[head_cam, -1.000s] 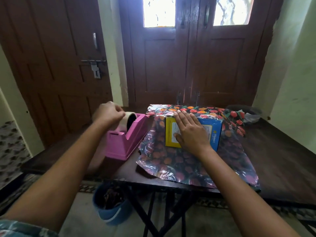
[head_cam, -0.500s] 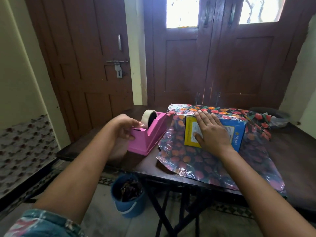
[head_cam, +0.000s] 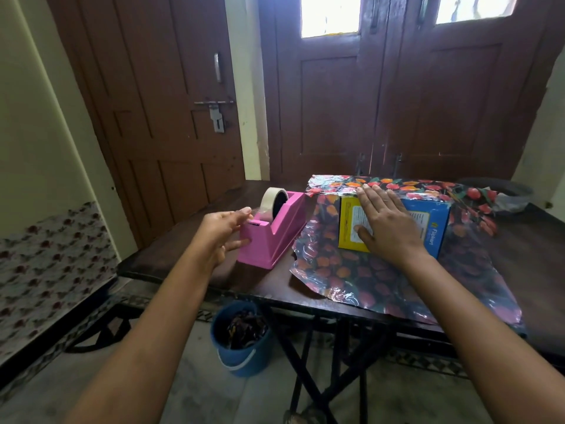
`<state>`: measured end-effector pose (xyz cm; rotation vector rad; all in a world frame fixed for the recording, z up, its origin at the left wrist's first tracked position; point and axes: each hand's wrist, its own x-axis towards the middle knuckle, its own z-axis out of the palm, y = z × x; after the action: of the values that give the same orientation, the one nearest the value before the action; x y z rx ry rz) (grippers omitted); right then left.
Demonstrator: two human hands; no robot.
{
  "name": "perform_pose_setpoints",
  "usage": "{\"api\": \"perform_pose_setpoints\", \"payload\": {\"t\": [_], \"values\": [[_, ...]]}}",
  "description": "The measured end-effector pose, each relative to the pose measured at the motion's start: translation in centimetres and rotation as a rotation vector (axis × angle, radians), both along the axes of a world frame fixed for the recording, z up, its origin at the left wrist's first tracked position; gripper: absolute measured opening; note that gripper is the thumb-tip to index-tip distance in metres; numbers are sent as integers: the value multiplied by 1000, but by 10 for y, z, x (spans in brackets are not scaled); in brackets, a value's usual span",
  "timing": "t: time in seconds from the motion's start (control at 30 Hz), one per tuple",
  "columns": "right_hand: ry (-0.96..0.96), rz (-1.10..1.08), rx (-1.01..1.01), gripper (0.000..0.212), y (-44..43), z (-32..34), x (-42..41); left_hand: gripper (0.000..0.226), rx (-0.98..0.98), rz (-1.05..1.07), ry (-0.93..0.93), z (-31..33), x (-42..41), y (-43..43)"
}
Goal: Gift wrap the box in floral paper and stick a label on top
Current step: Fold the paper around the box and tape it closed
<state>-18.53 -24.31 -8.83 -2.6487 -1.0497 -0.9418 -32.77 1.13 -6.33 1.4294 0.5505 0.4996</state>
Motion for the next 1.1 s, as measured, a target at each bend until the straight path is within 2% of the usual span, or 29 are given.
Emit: {"api": "perform_pose_setpoints", "payload": {"t": [0.37, 0.47, 0.73, 0.87, 0.97, 1.1], "values": [[-1, -3, -4, 66, 0, -1, 1, 9, -54, 27, -54, -28, -10, -3], [-2, -2, 1, 66, 0, -1, 0, 10, -17, 30, -46, -32, -10, -1], [9, 2, 2, 66, 0, 0, -1, 18, 312, 86, 2, -35, -7, 4], [17, 7, 1, 66, -1, 1, -2, 22, 591, 143, 209, -34, -9, 12], [22, 1, 0, 66, 0, 2, -3, 20, 508, 145, 291, -37, -24, 12], [30, -6, 4, 66, 2, 2, -8, 15, 340, -4, -11, -17, -36, -16]]}}
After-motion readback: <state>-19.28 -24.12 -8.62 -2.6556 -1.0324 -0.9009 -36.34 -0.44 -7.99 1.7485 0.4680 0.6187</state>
